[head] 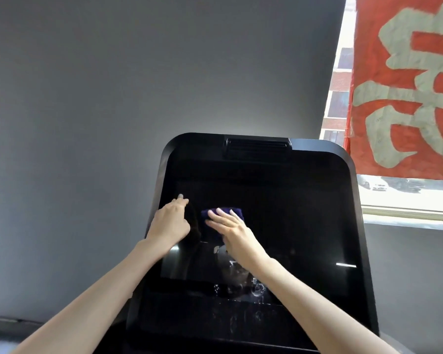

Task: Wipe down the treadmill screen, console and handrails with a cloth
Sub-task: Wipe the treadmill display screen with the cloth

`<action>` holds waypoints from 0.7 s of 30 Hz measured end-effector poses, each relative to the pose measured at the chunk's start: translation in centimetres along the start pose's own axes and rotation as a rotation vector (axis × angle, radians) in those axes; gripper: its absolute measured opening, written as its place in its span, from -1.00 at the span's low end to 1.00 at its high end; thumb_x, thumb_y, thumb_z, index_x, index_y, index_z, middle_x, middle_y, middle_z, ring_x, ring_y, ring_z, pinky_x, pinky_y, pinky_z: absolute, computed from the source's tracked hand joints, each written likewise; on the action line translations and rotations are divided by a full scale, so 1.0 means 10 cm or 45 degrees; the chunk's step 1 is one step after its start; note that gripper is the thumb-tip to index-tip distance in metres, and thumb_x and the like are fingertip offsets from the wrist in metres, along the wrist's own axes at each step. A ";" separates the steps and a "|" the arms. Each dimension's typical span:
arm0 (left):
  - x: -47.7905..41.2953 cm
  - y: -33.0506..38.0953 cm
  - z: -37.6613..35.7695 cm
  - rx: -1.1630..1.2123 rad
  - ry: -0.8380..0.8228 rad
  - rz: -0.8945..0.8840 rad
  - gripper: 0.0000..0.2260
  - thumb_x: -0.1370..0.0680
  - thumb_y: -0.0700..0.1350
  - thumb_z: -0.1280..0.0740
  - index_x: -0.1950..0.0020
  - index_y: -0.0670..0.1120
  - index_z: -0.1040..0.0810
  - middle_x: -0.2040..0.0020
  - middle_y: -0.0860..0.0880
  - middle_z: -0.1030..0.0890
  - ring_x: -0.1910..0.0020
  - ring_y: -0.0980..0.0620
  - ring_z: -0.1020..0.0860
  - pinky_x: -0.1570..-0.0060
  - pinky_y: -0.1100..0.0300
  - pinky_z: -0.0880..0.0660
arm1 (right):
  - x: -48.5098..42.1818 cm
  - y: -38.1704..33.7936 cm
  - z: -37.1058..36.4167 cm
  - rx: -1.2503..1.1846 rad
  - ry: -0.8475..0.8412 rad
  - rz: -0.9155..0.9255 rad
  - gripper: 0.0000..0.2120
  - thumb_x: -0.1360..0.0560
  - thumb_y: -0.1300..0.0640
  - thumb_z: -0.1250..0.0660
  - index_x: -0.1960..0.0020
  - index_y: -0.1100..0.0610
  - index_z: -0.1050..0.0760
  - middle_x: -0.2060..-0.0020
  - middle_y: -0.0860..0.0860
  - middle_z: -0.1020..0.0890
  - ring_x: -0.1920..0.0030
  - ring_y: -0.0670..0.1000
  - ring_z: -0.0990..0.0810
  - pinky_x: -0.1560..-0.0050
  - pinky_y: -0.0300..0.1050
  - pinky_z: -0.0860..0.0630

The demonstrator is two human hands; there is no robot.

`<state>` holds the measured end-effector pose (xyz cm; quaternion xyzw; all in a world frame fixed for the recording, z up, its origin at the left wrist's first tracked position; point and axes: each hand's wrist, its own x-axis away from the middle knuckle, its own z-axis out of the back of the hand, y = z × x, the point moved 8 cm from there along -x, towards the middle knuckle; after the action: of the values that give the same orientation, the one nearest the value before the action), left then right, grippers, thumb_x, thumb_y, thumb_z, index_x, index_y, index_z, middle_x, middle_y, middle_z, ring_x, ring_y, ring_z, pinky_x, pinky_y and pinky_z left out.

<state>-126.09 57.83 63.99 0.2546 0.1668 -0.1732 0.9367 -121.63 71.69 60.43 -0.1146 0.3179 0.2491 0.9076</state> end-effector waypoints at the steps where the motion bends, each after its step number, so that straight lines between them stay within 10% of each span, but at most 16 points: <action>1: 0.02 -0.04 0.01 -0.014 0.014 -0.005 -0.39 -0.47 -0.41 -0.17 -0.51 -0.17 -0.19 -0.55 -0.09 -0.12 -0.48 -0.08 -0.23 -0.42 0.05 -0.27 | 0.08 -0.03 -0.05 0.005 -0.116 0.132 -0.46 -0.39 0.46 -0.26 -0.33 0.16 -0.44 -0.37 0.04 -0.41 -0.44 0.03 -0.25 -0.47 -0.04 -0.05; 4: 0.10 -0.20 0.03 0.035 -0.009 0.046 -0.37 -0.48 -0.42 -0.16 -0.53 -0.22 -0.08 -0.56 -0.12 0.01 -0.53 -0.07 -0.08 -0.48 0.09 -0.14 | -0.07 0.15 0.14 0.058 -0.192 0.278 -0.57 -0.48 0.32 -0.21 -0.33 0.14 -0.44 -0.37 0.03 -0.42 -0.42 -0.06 -0.24 -0.46 -0.12 -0.10; 10: 0.22 -0.41 0.08 0.146 0.003 0.130 -0.40 -0.44 -0.49 -0.11 -0.49 -0.27 -0.20 -0.50 -0.16 -0.22 -0.48 -0.08 -0.22 -0.46 0.18 -0.16 | -0.74 0.39 0.34 0.011 0.374 -0.464 -0.48 -0.44 0.52 -0.22 -0.35 0.24 -0.40 -0.38 0.12 -0.39 -0.44 0.15 -0.27 -0.47 0.10 -0.11; 16: 0.19 -0.51 0.13 0.157 0.006 0.136 -0.40 -0.41 -0.45 -0.16 -0.46 -0.22 -0.30 -0.49 -0.10 -0.27 -0.40 -0.04 -0.37 -0.38 0.23 -0.28 | -0.30 -0.31 -0.32 0.120 -0.153 0.424 -0.46 -0.37 0.43 -0.28 -0.33 0.16 -0.45 -0.35 0.06 -0.44 -0.40 0.08 -0.34 -0.41 0.04 -0.19; 21: 0.26 -0.51 0.13 0.176 -0.035 0.119 -0.37 -0.39 -0.43 -0.16 -0.47 -0.17 -0.30 -0.51 0.00 -0.23 -0.45 0.00 -0.29 -0.27 0.38 -0.26 | -1.10 0.28 0.23 0.098 0.163 -0.006 -0.54 -0.43 0.47 -0.22 -0.29 0.21 -0.48 -0.32 0.12 -0.47 -0.36 0.13 -0.41 -0.36 0.14 -0.33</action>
<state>-125.60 52.42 61.86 0.3238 0.1297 -0.1438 0.9261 -129.35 70.71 69.06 -0.0960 0.3845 0.2266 0.8897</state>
